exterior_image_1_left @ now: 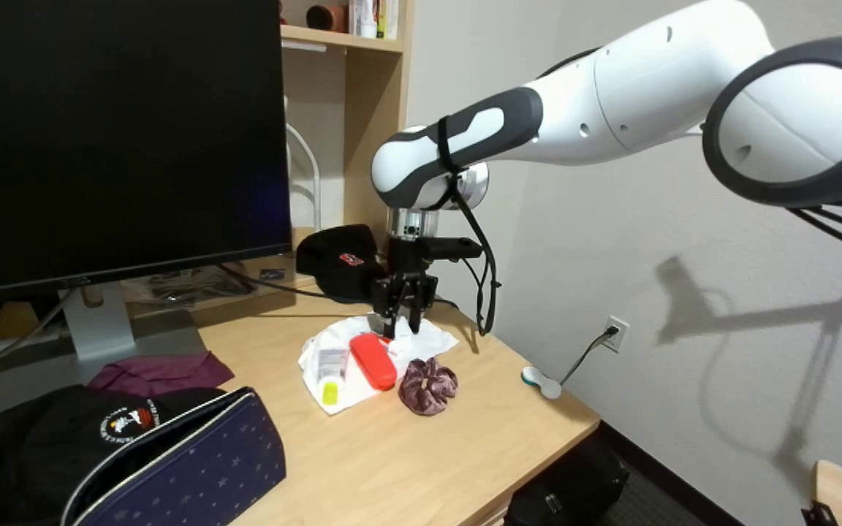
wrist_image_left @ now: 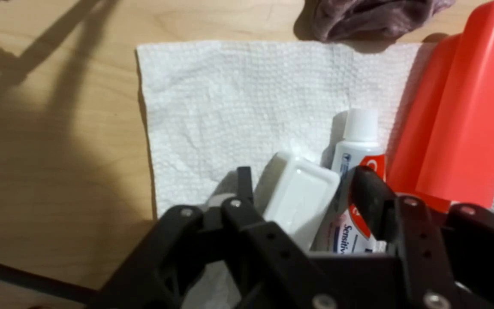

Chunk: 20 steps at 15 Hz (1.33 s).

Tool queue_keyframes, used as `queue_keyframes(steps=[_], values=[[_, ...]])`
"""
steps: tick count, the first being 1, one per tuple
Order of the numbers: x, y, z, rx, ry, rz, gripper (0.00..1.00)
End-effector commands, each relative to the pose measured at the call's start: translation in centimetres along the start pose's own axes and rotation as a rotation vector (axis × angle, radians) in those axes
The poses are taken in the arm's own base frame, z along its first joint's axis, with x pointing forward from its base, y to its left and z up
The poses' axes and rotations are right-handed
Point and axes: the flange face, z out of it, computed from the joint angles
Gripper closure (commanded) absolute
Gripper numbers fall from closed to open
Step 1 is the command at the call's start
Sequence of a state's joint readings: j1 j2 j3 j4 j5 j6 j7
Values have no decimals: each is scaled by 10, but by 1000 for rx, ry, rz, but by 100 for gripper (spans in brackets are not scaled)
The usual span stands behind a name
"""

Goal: Take the white lying object and put it upright

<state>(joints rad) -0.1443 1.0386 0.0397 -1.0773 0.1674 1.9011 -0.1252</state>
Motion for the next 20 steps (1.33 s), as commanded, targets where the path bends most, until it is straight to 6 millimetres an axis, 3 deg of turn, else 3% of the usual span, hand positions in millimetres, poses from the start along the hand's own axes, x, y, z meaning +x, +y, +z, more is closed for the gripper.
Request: queue_keyframes(steps=[1,4,5,16,20], values=[[1,4,4,12,8,-24,66],[0,7,2,12,13,-22,85],[0,7,-1,12,14,-22,88],[-16,23,-53,-3,94,-47,86],[-34,29,-55,-36,159,-61,86]])
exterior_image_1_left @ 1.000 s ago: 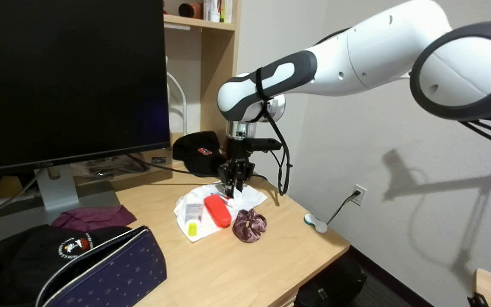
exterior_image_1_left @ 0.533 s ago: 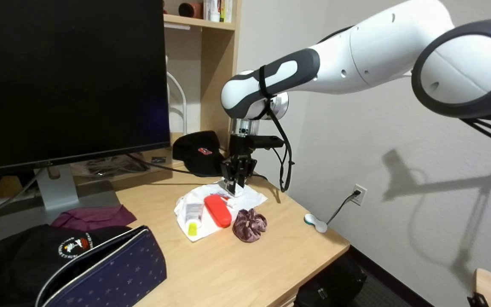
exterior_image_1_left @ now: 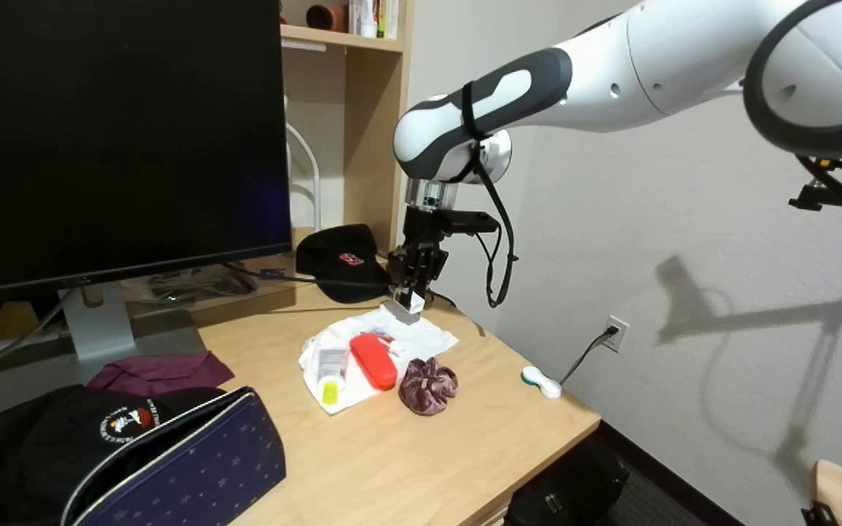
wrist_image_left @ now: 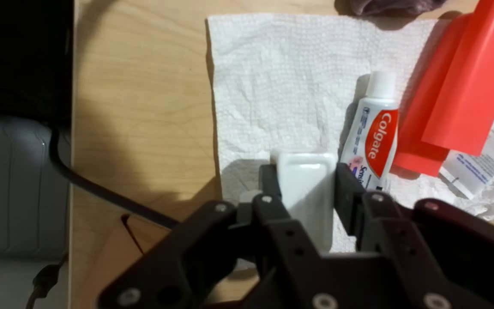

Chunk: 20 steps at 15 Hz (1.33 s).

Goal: Take the white lying object and put it upright

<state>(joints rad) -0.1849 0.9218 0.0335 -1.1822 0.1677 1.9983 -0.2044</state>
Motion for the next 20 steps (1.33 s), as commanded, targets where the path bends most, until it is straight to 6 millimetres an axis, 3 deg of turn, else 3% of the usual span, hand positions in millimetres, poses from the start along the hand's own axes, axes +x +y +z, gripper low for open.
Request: queue_keyframes(steps=[1,5,7,8,10,11,16,20], values=[[-27,6,-2,-29,69,-9,86],[-42,17,16,-80,244,98,86],[-59,15,30,-103,321,96,85],[-33,20,31,-94,275,71,65],[-45,19,40,-108,308,76,65],[-48,18,40,-109,310,77,87],[-61,28,59,-131,418,147,87],[-71,39,53,-161,502,237,88]])
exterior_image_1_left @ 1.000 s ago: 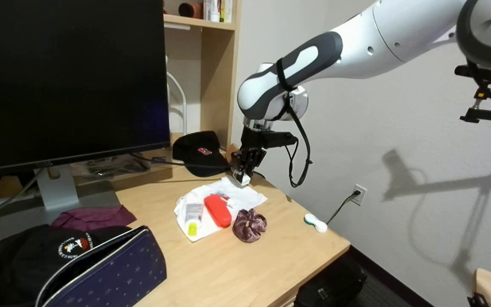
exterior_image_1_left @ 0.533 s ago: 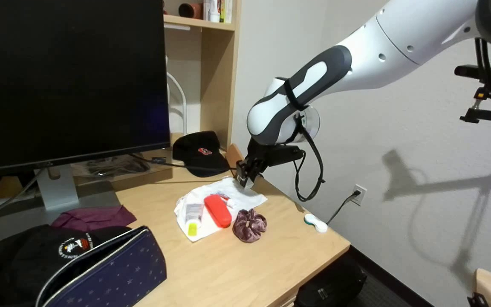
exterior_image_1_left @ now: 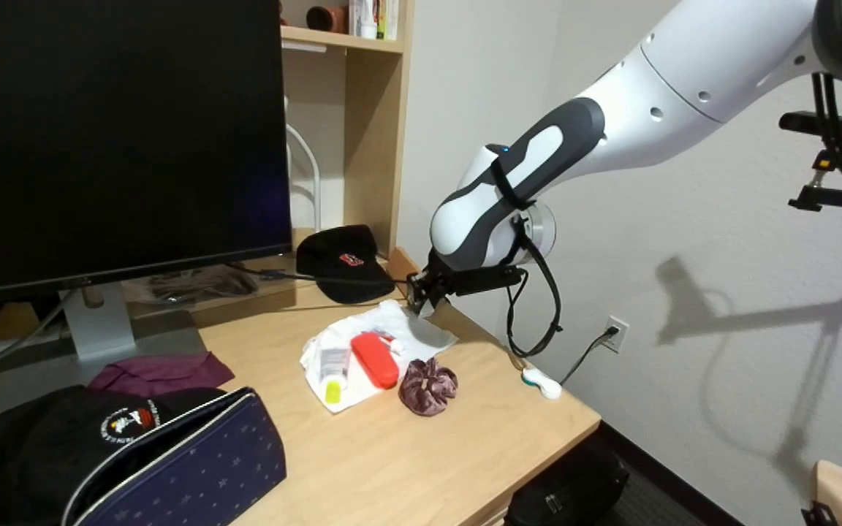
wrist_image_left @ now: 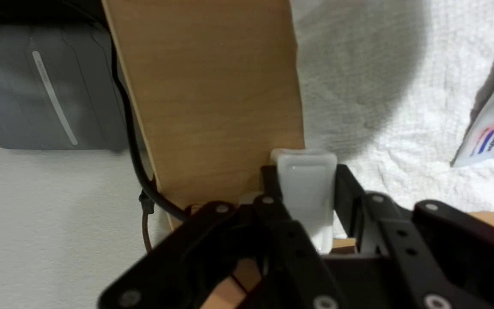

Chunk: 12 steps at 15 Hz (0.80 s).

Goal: Take the white lying object and put it upright

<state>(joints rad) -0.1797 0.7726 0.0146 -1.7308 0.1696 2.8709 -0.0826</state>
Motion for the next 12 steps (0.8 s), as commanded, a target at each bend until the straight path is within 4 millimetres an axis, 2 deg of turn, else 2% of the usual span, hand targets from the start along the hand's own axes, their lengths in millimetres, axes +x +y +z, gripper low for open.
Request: queue_keyframes(steps=[1,3,6,12], values=[[-15,19,-1,-48,42,79,88],[-15,28,-9,-87,47,87,88],[-22,38,-3,-119,-3,37,88],[-16,27,-3,-107,-90,-124,88]])
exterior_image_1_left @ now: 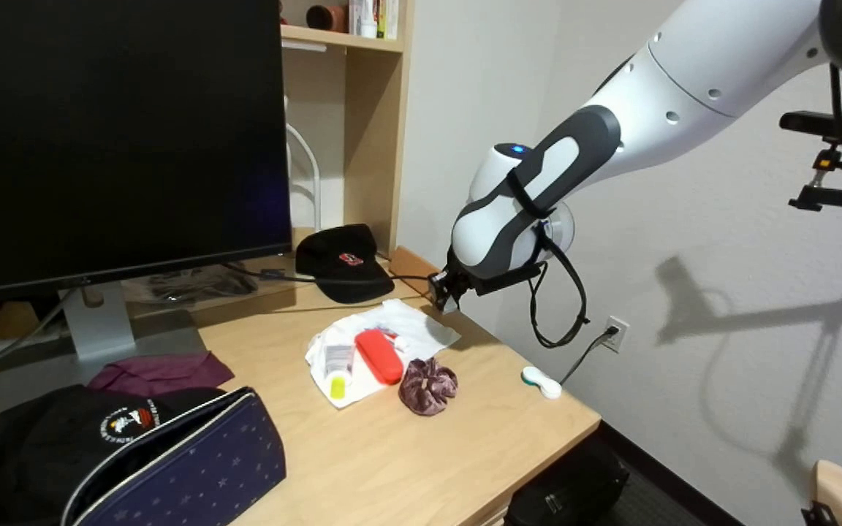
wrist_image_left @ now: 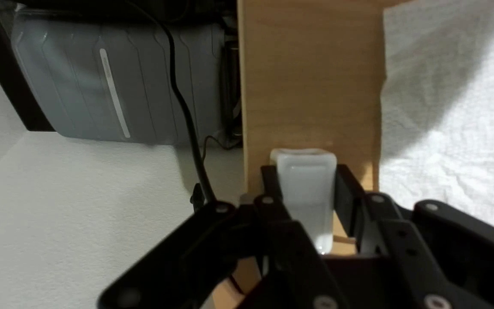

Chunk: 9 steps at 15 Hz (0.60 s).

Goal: Take the white lying object and put it upright

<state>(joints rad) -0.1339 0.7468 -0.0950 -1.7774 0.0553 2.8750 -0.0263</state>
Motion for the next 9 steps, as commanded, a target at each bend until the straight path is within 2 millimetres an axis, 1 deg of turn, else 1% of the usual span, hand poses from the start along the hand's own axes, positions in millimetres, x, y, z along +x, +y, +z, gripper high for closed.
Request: queue_keyframes(steps=[1,3,6,9], values=[[-6,-7,3,7,-85,-100,88],[-1,-11,2,9,-105,-132,88],[-5,-18,9,23,-132,-191,88],[0,-27,4,41,-174,-246,88]])
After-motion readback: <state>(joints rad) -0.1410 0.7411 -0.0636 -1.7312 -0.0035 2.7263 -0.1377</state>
